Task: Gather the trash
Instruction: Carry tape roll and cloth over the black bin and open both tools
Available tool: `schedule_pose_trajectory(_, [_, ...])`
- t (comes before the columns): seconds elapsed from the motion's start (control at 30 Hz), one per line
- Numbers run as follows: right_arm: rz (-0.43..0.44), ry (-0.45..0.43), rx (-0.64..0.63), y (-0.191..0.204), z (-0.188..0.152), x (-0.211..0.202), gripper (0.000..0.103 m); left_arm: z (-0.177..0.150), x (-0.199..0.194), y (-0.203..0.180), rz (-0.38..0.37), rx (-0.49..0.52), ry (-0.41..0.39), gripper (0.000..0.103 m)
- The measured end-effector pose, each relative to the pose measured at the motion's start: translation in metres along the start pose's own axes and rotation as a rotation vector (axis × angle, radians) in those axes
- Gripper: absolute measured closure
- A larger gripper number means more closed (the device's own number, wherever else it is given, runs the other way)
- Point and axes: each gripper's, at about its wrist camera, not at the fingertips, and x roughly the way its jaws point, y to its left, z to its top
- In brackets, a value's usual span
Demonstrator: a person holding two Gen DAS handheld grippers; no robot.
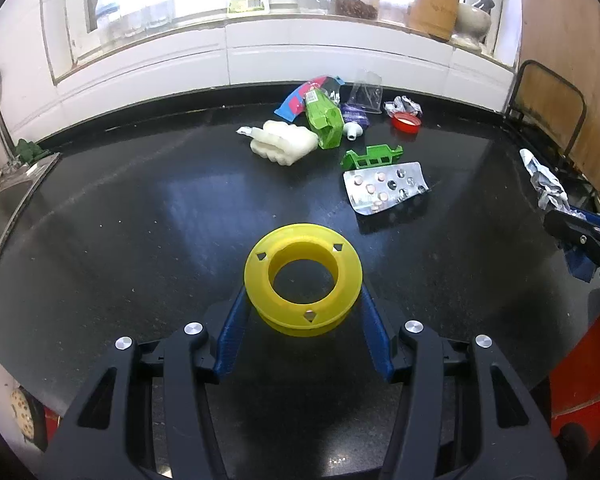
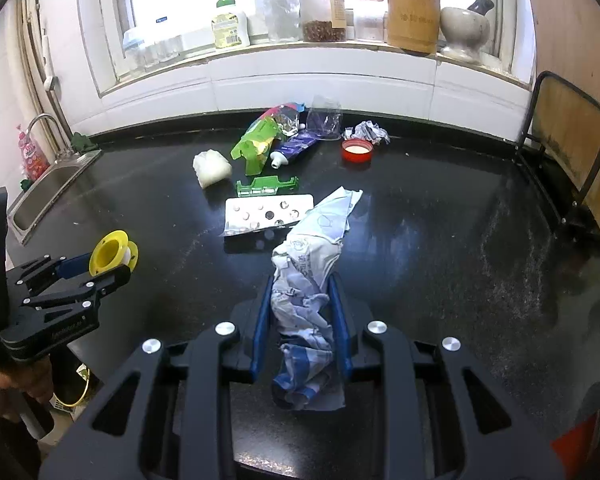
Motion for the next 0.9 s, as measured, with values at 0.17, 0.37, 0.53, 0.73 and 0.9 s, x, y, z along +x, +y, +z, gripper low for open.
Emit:
schedule_pose_trajectory(0.17, [0.003,0.002,-0.002,0.001,0.002,0.002,0.075,0.003,-0.001,0.006,0.009,-0.007,-0.007,0.051])
schedule_pose_trajectory(0.37, [0.037,-0.004,-0.031,0.022,0.016,0.011,0.075,0.007,-0.013,0.029,0.037,-0.033,-0.034,0.051])
schedule_pose_trajectory(0.53, [0.147,-0.01,-0.106,0.078,0.032,0.024,0.075,0.002,-0.042,0.078,0.106,-0.107,-0.072,0.051])
schedule_pose_trajectory(0.73, [0.352,0.001,-0.244,0.187,0.042,0.041,0.075,-0.031,-0.086,0.148,0.24,-0.208,-0.088,0.051])
schedule_pose_trajectory(0.9, [0.535,0.045,-0.392,0.301,0.026,0.052,0.075,-0.088,-0.125,0.22,0.392,-0.336,-0.069,0.051])
